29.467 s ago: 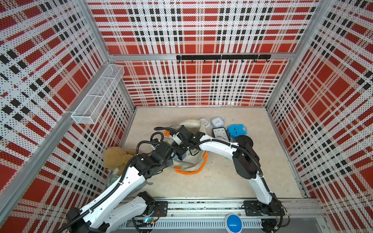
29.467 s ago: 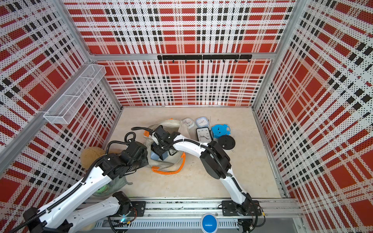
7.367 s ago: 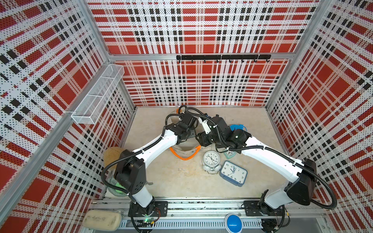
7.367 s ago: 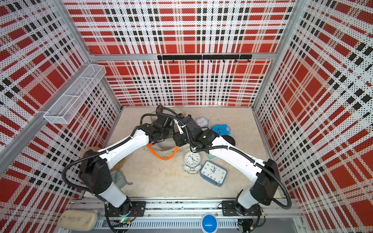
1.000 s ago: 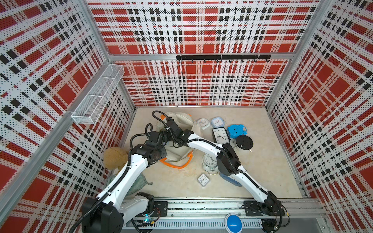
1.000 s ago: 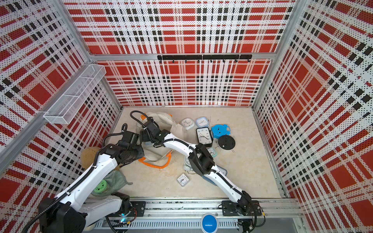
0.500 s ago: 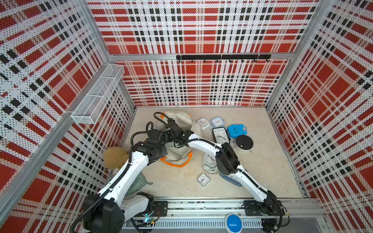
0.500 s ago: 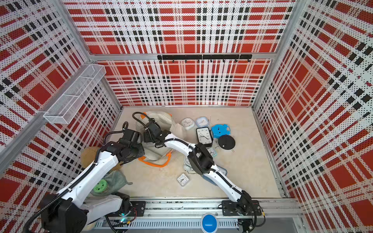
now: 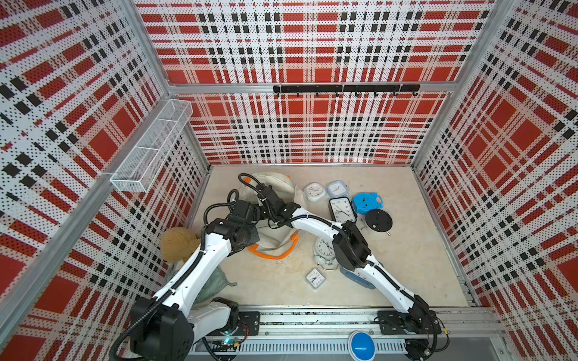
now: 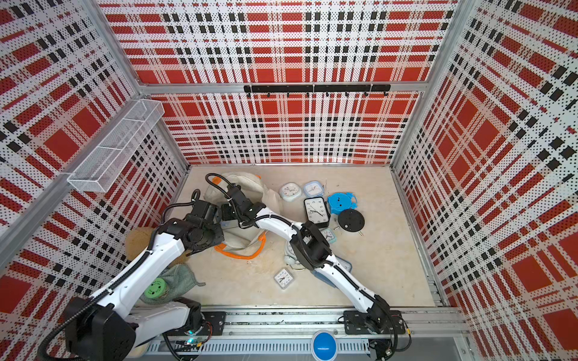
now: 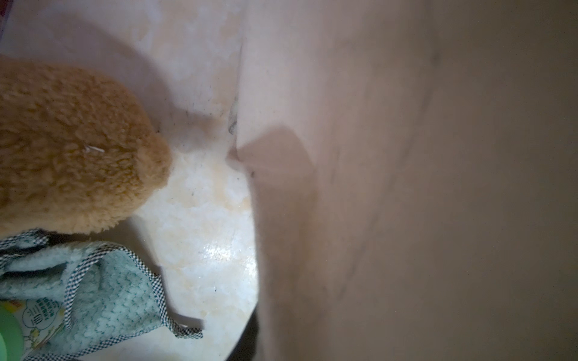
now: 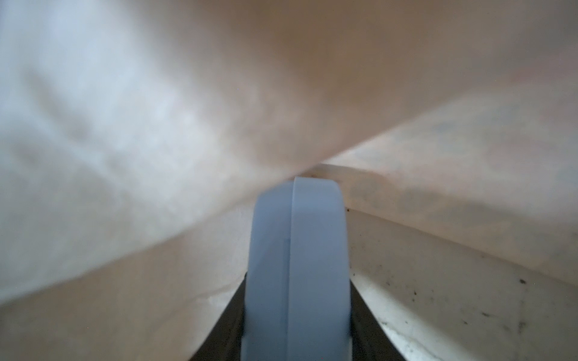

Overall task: Take the alarm clock out of the canvas bag
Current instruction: Pick up the alarm from the canvas bag.

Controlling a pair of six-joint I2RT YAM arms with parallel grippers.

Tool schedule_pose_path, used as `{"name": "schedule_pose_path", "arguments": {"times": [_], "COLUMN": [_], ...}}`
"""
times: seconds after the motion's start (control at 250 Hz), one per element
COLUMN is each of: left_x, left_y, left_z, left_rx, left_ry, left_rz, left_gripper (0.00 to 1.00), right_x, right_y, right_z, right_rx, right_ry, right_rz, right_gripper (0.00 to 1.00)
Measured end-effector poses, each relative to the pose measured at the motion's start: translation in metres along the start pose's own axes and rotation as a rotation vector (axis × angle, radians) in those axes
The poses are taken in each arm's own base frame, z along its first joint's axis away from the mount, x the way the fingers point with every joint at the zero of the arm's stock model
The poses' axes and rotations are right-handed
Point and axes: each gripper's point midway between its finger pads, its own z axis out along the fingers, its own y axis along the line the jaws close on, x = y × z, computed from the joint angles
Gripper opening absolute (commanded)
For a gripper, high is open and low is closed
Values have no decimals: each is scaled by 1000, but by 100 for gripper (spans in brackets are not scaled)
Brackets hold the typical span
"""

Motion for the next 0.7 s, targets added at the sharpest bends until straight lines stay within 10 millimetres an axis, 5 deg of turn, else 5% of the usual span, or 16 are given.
{"name": "schedule_pose_path", "arguments": {"times": [0.18,0.436,0.7], "left_x": [-1,-2,-14], "left_y": [-1,-1,-19], "left_z": [-2,-4,-26], "left_rx": [0,10,151], "left_ry": [-1,-8,-114], "left_rz": [7,40,115], "left_gripper": [23,23,30], "right_x": [1,10,-18], "right_y": [-7,-18,0], "right_z": [-7,-42,-112], "right_rx": [4,37,17], "right_ry": [-11,19,-32], "right_rz": [0,6,-36], "right_gripper": [31,29,28]}}
